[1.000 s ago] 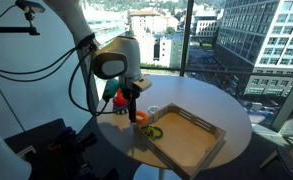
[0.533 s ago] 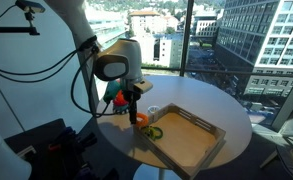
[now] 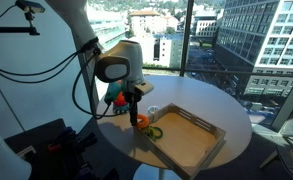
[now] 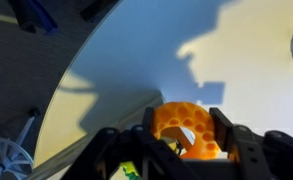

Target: Take a ring off of the ring toss

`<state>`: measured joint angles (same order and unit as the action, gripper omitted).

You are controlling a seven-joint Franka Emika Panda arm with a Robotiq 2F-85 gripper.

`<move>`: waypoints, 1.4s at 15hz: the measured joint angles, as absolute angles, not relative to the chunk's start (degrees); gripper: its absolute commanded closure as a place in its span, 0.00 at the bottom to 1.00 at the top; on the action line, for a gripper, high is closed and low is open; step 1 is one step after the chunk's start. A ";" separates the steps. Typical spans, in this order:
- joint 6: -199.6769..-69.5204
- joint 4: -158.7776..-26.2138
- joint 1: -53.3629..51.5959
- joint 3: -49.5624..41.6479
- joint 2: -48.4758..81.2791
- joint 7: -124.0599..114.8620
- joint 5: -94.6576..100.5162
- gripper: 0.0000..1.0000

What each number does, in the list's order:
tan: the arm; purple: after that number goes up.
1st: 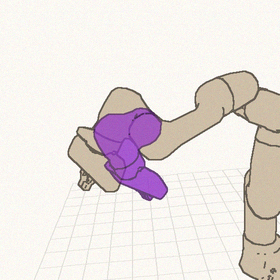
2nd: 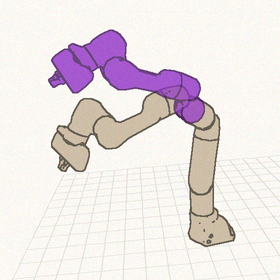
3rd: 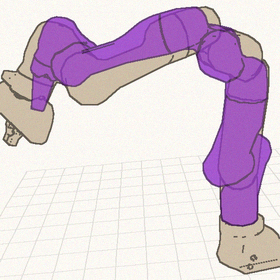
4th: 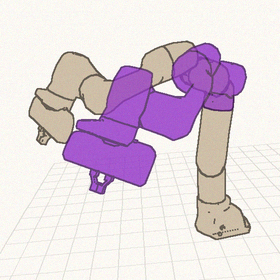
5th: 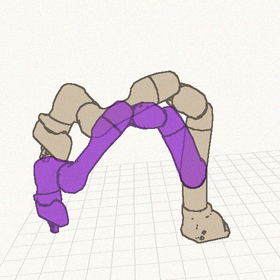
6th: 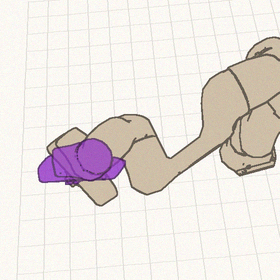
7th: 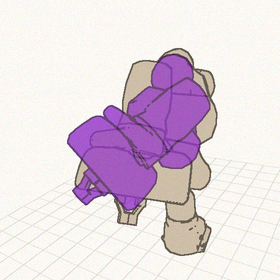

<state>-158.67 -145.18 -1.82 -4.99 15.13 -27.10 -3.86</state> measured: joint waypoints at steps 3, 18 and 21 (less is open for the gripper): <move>-158.67 -145.05 -1.85 -4.99 15.44 -27.10 -3.86 0.00; -148.09 -143.37 -2.06 -1.23 12.61 -20.56 -7.98 0.00; -142.38 -143.08 -2.31 -0.93 10.06 -19.36 -7.68 0.00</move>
